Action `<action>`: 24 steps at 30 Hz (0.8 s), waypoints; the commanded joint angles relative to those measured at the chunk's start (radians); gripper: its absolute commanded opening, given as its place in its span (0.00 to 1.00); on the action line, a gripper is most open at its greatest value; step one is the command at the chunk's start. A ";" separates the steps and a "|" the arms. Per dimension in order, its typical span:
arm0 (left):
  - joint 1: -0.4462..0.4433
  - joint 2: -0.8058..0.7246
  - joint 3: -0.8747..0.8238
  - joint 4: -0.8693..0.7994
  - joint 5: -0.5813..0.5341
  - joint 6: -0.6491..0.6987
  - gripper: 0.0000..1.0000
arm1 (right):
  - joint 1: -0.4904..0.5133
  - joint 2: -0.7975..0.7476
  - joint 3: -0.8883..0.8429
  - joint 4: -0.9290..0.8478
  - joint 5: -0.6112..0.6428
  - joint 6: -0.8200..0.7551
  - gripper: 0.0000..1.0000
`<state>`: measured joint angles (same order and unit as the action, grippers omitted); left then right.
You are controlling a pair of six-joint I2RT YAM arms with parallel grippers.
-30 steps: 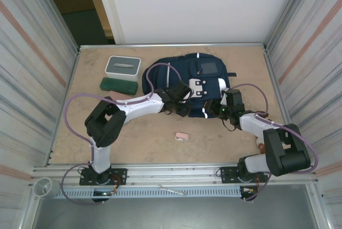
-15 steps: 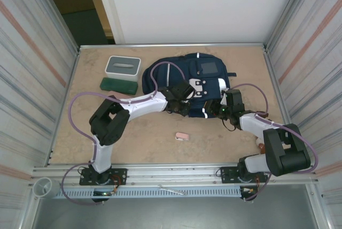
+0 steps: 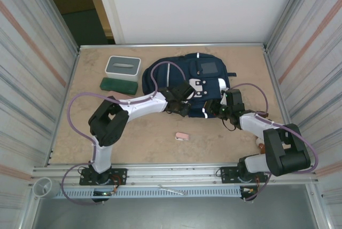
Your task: Pack the student bag
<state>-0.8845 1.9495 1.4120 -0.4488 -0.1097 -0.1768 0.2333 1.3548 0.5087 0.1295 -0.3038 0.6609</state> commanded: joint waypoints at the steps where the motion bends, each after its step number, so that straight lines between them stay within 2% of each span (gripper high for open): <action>1: 0.020 -0.066 -0.041 0.008 0.029 0.009 0.00 | -0.017 0.014 -0.001 -0.107 0.072 -0.030 0.47; 8: 0.050 -0.108 -0.106 0.058 0.075 0.001 0.00 | -0.018 0.019 0.000 -0.120 0.093 -0.031 0.46; 19: 0.073 -0.184 -0.155 0.005 -0.140 0.069 0.00 | -0.035 0.011 0.021 -0.221 0.193 -0.039 0.46; 21: 0.074 -0.185 -0.149 -0.002 -0.120 0.073 0.00 | -0.035 0.007 0.032 -0.230 0.191 -0.052 0.46; 24: 0.076 -0.205 -0.160 0.025 -0.016 0.059 0.00 | -0.032 -0.017 0.049 -0.229 0.154 -0.073 0.47</action>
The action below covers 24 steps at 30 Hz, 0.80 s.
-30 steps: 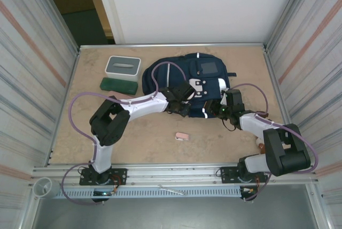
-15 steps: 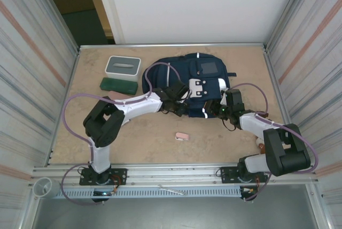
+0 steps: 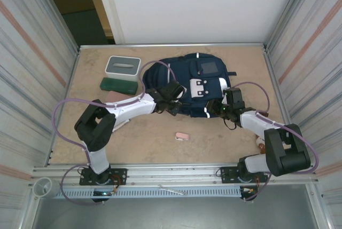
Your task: Pack the student bag
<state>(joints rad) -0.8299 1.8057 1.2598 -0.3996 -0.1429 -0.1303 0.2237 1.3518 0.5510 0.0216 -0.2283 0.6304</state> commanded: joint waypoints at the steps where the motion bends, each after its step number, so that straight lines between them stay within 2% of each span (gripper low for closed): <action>1: 0.024 -0.071 -0.016 -0.004 0.069 0.006 0.00 | -0.016 -0.026 0.011 -0.121 0.072 -0.047 0.47; 4: 0.029 -0.071 -0.035 0.037 0.151 -0.011 0.00 | 0.005 -0.047 0.022 -0.128 0.079 -0.062 0.47; 12: 0.029 0.069 0.032 -0.019 0.083 -0.003 0.00 | 0.023 -0.011 0.009 -0.109 0.082 -0.060 0.47; 20: 0.028 0.127 0.042 -0.039 0.082 -0.012 0.00 | 0.028 -0.012 0.006 -0.108 0.092 -0.063 0.48; 24: 0.029 0.129 0.041 -0.045 0.080 -0.016 0.03 | 0.029 -0.003 0.004 -0.103 0.090 -0.063 0.48</action>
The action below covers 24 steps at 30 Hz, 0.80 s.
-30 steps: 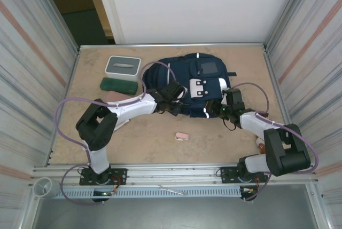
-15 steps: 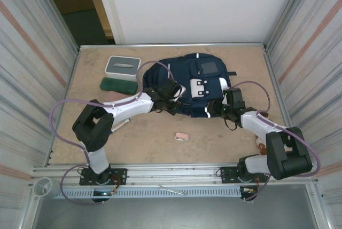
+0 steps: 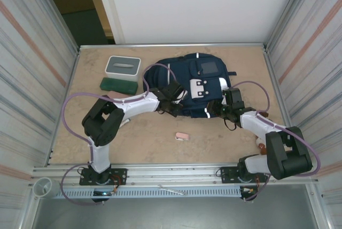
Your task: Pack the student bag
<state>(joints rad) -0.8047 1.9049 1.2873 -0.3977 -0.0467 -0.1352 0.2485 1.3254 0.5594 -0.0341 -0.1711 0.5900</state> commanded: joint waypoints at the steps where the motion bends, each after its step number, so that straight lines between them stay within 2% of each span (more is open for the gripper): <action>1: 0.004 0.029 0.014 -0.050 -0.020 -0.011 0.04 | 0.005 0.024 -0.003 -0.046 0.033 -0.022 0.48; 24: -0.007 0.068 0.011 -0.102 -0.107 -0.005 0.15 | 0.007 0.040 -0.004 -0.033 0.033 -0.021 0.48</action>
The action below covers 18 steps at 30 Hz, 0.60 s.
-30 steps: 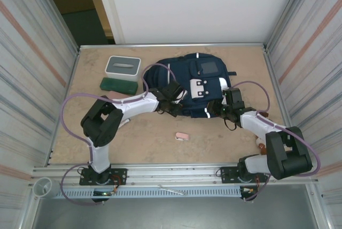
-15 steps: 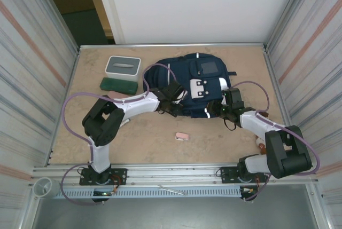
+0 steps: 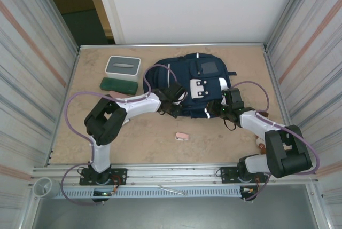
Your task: Pack the student bag
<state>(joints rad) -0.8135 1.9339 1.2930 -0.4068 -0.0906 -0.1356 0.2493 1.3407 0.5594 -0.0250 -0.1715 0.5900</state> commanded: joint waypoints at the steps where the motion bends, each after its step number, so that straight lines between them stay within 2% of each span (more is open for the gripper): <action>1: 0.002 0.043 0.008 -0.098 -0.071 -0.001 0.15 | 0.006 0.027 -0.006 -0.042 0.033 -0.021 0.48; 6: 0.000 0.047 0.011 -0.112 -0.091 0.001 0.13 | 0.007 0.032 -0.002 -0.041 0.036 -0.024 0.48; 11: 0.000 -0.008 -0.004 -0.068 -0.052 -0.001 0.01 | 0.007 0.037 0.003 -0.047 0.048 -0.025 0.48; 18: 0.019 -0.128 -0.054 0.016 0.032 -0.001 0.00 | -0.013 0.053 0.034 -0.132 0.135 -0.022 0.48</action>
<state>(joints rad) -0.8139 1.8782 1.2594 -0.3954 -0.0834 -0.1345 0.2558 1.3609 0.5835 -0.0528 -0.1406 0.5900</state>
